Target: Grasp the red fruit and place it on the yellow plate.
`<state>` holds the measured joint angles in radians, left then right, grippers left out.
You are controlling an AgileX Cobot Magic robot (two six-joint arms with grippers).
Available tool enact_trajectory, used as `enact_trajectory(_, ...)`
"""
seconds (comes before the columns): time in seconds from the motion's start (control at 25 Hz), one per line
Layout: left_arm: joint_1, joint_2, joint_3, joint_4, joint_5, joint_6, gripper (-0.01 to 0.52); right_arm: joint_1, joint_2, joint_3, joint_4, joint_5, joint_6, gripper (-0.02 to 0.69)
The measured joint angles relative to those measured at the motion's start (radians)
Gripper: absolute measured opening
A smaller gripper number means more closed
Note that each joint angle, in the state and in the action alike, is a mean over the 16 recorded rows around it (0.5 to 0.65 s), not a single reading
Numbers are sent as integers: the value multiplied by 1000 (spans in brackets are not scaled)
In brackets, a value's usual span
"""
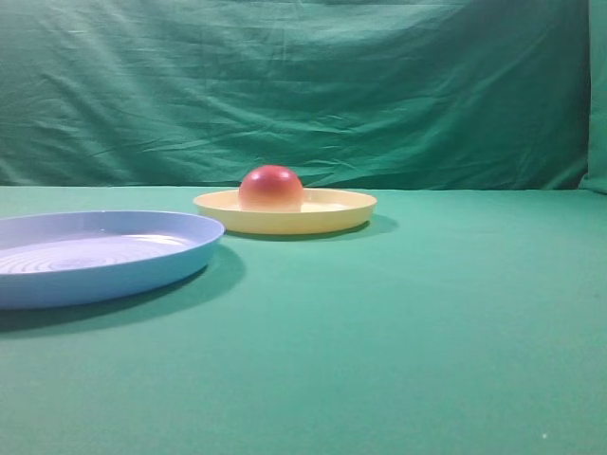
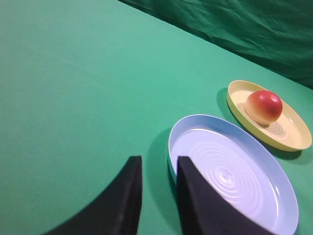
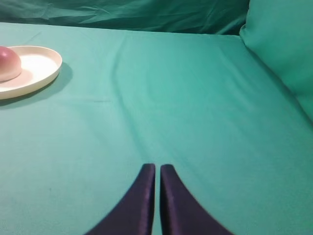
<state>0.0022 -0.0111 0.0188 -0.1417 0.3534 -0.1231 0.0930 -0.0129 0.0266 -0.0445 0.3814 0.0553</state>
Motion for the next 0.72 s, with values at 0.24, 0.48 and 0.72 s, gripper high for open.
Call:
enact_trajectory(0.24,0,0,0,0,0,0,157,0,0,0,0,1,0,0)
enact_trajectory(0.48,0,0,0,0,0,0,157,0,0,0,0,1,0,0)
enact_trajectory(0.72,0,0,0,0,0,0,157,0,0,0,0,1,0,0)
